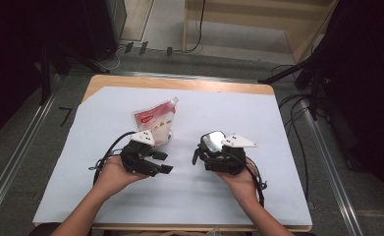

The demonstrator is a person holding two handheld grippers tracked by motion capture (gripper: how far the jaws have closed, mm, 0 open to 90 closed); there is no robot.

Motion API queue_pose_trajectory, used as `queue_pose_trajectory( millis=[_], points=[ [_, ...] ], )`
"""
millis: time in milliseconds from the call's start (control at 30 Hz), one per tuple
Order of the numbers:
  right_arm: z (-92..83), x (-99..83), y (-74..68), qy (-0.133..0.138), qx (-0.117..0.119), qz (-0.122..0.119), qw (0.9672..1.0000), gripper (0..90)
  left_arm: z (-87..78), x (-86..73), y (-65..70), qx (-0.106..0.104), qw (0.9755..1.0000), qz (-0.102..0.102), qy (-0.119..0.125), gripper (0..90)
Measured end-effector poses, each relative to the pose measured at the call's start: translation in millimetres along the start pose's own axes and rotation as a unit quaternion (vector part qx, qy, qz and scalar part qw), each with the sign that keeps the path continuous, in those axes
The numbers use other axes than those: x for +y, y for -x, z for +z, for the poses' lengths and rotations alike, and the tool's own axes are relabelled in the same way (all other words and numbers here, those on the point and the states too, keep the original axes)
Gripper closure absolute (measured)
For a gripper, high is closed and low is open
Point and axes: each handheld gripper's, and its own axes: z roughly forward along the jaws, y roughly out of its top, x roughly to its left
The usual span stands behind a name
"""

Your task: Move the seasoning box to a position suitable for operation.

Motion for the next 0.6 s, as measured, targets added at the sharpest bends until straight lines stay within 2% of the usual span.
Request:
queue_pose_trajectory(
  millis=[33,233,433,533,567,600],
  points=[
    [6.8,-1.5,-6.3,-0.002,0.008,-0.008,0.9999,13.5,-0.7,-0.1,1.3,0.005,1.0,0.006,-0.003,44.8],
    [17.9,-3.5,-11.7,-0.003,0.026,-0.009,0.9996,13.5,2.6,-0.1,0.9,0.004,0.9999,0.008,-0.008,45.1],
    [35.9,-9.9,-16.3,-0.019,0.051,-0.029,0.9981,13.5,6.4,0.0,0.9,0.003,0.9999,0.009,-0.006,45.0],
    [40.4,-12.9,-18.8,-0.028,0.054,-0.021,0.9979,13.5,7.1,-0.1,0.2,0.003,0.9999,0.011,-0.007,45.0],
    [41.2,-14.4,-21.7,-0.022,0.048,-0.031,0.9981,13.5,7.4,-0.3,0.2,0.002,0.9999,0.009,-0.008,44.9],
    [41.2,-14.4,-21.7,-0.022,0.048,-0.031,0.9981,13.5,7.4,-0.3,0.2,0.002,0.9999,0.009,-0.008,45.0]
  ],
)
